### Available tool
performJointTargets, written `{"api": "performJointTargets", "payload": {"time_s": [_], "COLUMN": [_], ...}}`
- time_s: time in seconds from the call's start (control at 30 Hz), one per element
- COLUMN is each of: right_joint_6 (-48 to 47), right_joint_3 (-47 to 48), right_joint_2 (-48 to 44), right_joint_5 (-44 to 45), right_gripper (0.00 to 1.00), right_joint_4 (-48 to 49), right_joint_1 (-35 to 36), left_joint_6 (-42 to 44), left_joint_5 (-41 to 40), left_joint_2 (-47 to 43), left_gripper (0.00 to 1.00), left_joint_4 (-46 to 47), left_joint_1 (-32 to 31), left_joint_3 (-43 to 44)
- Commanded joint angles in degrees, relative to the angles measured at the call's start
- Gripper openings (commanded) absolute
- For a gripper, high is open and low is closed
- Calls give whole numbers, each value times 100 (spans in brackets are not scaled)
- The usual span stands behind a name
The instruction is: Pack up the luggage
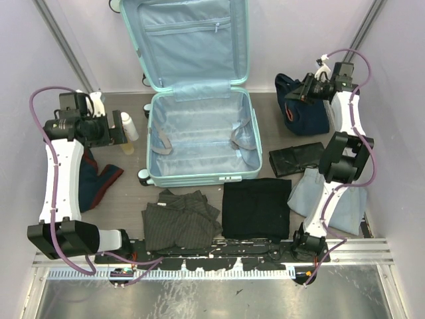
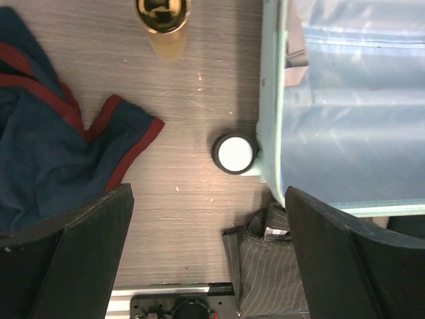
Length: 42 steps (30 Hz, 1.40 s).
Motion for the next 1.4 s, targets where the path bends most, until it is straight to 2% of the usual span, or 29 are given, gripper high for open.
{"api": "performJointTargets", "payload": {"time_s": [0.0, 0.23, 0.43, 0.6, 0.87, 1.03, 1.2, 1.37], "right_joint_6": [1270, 2568, 3096, 3419, 3469, 3407, 3351, 3275], "right_joint_3": [-277, -1274, -1575, -1609, -1450, -1311, -1218, -1133], "right_joint_2": [-949, -1524, -1639, -1430, -1049, -915, -885, -846], "right_joint_5": [-784, -469, 338, 876, 1184, 1305, 1350, 1363], "right_gripper": [1, 1, 1, 1, 1, 1, 1, 1], "right_joint_4": [1326, 2698, 3123, 3318, 3430, 3362, 3374, 3307], "right_joint_1": [393, 1196, 2139, 2817, 3405, 3492, 3511, 3509], "left_joint_6": [-231, -748, -1698, -2526, -3682, -3853, -3993, -4194], "left_joint_5": [136, 499, 1214, 1449, 1732, 1587, 1353, 1318], "left_joint_2": [20, 382, 1045, 1536, 2370, 2806, 3319, 3557], "left_gripper": [98, 98, 98, 98, 98, 98, 98, 98], "left_joint_4": [300, 657, 1194, 1972, 3284, 4256, 4552, 4869], "left_joint_1": [-412, -1506, -2438, -3048, -3531, -3689, -3766, -3802], "left_joint_3": [438, 994, 1474, 1622, 1437, 1378, 1503, 1241]}}
